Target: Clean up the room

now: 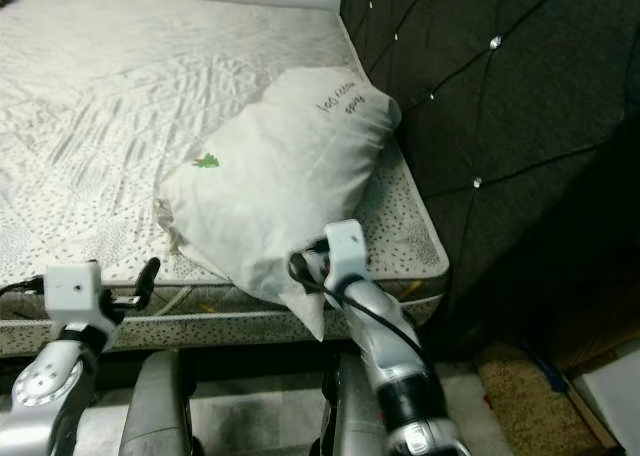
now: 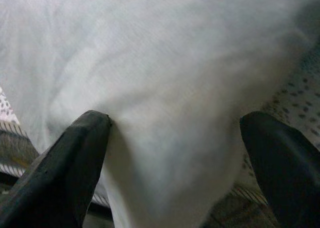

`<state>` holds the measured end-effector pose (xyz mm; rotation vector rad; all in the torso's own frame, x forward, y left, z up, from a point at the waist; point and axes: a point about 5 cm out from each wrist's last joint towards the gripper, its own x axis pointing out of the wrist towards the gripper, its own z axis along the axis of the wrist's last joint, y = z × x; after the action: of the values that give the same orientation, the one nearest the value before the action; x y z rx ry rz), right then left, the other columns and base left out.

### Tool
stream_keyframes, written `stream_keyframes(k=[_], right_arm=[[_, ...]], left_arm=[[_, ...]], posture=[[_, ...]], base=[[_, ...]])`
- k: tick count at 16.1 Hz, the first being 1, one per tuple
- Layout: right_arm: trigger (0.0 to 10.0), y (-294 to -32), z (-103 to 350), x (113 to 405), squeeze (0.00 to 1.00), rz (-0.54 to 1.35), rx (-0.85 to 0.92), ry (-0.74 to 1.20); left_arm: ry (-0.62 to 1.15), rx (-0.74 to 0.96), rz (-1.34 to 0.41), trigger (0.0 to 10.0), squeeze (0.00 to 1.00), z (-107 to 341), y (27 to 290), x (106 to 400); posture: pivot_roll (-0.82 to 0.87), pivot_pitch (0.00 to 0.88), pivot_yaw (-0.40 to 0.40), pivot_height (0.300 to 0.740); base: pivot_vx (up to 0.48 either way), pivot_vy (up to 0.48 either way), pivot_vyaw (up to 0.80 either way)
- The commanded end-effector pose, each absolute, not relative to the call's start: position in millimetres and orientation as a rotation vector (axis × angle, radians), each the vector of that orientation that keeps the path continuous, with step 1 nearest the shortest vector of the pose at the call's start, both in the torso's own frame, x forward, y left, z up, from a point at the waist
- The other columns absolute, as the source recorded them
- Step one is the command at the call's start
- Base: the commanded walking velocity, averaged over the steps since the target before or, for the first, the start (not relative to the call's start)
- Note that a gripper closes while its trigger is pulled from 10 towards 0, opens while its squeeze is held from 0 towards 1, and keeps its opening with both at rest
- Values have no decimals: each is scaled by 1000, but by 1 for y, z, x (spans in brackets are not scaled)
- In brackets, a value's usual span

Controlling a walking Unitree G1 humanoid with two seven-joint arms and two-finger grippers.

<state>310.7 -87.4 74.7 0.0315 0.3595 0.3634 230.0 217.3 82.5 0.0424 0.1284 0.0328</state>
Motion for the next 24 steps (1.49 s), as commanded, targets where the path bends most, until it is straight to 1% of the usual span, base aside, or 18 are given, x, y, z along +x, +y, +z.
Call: stream_keyframes(k=[1,3,4,6,7,9,12,15,18,19,20,24], right_arm=[[10000,-92,76,316,0,312,30,355],[10000,-93,72,317,0,276,39,393],[10000,-97,69,316,0,258,63,423],[10000,-98,68,313,0,265,137,448],[10000,-95,64,309,0,311,162,472],[10000,-92,60,307,0,339,177,503],[10000,-81,62,307,0,432,230,529],[10000,-77,65,314,0,401,240,498],[10000,-61,75,324,0,377,263,453],[5922,-55,78,327,0,376,269,442],[0,-50,83,331,0,351,272,415],[0,-40,91,341,0,316,293,388]], left_arm=[[126,34,18,10000,1000,87,218,227],[155,50,4,10000,1000,87,219,223],[165,29,-45,10000,0,88,215,221],[178,23,-77,10000,0,89,213,219],[195,20,-91,10000,0,87,212,219],[222,11,-100,10000,0,85,211,220],[241,5,-137,10000,0,86,209,221],[244,15,-130,10000,0,87,213,222],[246,16,-136,10000,0,88,212,222],[246,17,-136,10000,0,88,211,222],[246,19,-135,10000,0,88,212,223],[241,28,-127,10000,0,88,213,224]], posture=[[105,95,-111,556],[113,105,-106,556],[116,106,-103,556],[112,105,-97,556],[108,102,-89,556],[111,97,-79,556],[123,88,-72,556],[129,83,-71,556],[137,77,-68,556],[139,75,-70,556],[141,74,-71,556],[154,66,-86,556]], base=[[0,0,0],[0,0,0],[0,0,0],[0,0,0],[0,0,0],[0,0,0],[0,0,0],[0,0,0],[0,0,0],[0,0,0],[0,0,0],[0,0,0]])
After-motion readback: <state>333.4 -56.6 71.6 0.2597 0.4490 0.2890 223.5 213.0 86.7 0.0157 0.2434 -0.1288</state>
